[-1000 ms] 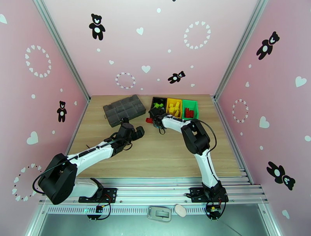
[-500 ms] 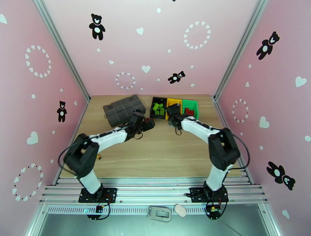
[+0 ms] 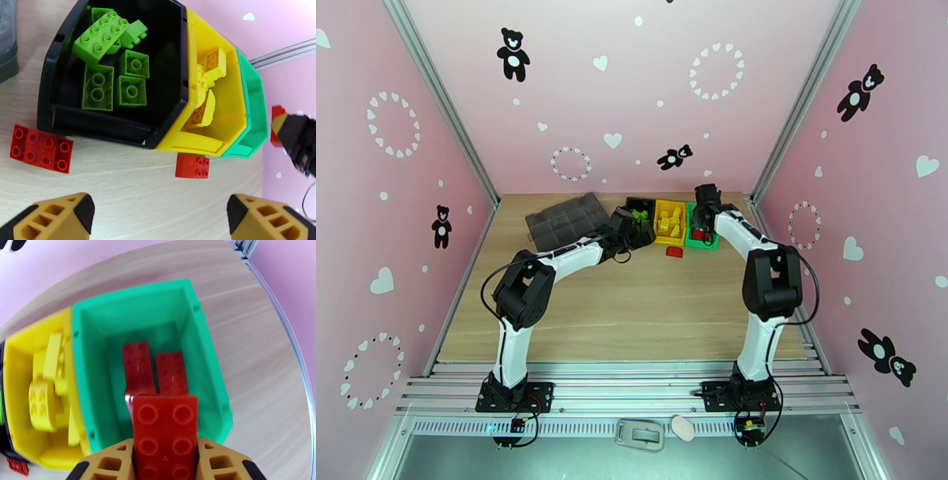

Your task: Sort the legos into containers by color

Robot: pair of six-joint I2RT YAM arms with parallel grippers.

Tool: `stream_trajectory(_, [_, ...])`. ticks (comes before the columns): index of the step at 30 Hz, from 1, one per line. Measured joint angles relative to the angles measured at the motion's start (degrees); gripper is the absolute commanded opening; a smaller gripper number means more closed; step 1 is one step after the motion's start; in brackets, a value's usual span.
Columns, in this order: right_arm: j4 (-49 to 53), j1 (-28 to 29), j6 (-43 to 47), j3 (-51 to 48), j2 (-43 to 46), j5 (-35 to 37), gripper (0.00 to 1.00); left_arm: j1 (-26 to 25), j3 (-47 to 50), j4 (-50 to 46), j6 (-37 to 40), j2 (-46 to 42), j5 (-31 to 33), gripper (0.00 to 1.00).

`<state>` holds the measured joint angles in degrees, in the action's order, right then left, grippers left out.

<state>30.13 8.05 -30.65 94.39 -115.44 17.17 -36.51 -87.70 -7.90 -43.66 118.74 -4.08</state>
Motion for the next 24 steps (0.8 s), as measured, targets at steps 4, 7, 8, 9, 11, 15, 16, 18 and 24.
stream_trajectory(4, [1.5, -1.1, 1.2, 2.4, -2.4, -0.9, 0.56, 0.3, 0.9, -0.7, 0.4, -0.3, 0.6, 0.94])
stream_trajectory(7, [1.8, -1.0, 1.7, 2.4, -2.5, -1.6, 0.63, 1.1, 4.1, -0.7, 0.6, -2.3, 1.4, 0.94])
stream_trajectory(8, [1.8, -0.9, 1.8, 2.4, -2.5, -1.9, 0.64, 1.5, 5.4, -0.8, 0.6, -3.3, 1.7, 0.94])
stream_trajectory(9, [1.8, -0.8, 1.8, 2.3, -2.4, -2.1, 0.65, 1.9, 6.6, -1.1, 0.6, -4.3, 2.1, 0.94])
stream_trajectory(11, [1.2, -0.4, 1.8, 0.9, -1.4, -2.4, 0.68, 2.6, 8.2, -1.9, 1.0, -6.4, 3.2, 0.95])
stream_trajectory(15, [0.5, 2.1, 2.3, -4.1, 3.4, -2.6, 0.75, 3.5, 8.5, -3.7, 2.7, -8.5, 6.3, 0.95])
stream_trajectory(16, [0.0, 3.3, 2.4, -5.6, 5.2, -2.7, 0.77, 3.4, 8.2, -4.5, 3.3, -8.5, 7.1, 0.95])
stream_trajectory(18, [-1.0, 5.9, 2.4, -8.3, 8.6, -3.0, 0.80, 3.4, 7.5, -6.3, 4.7, -8.1, 8.5, 0.95])
stream_trajectory(24, [-4.9, 12.1, 2.5, -17.0, 18.1, -5.8, 0.81, 3.4, 4.2, -10.6, 9.6, -3.7, 12.5, 0.97])
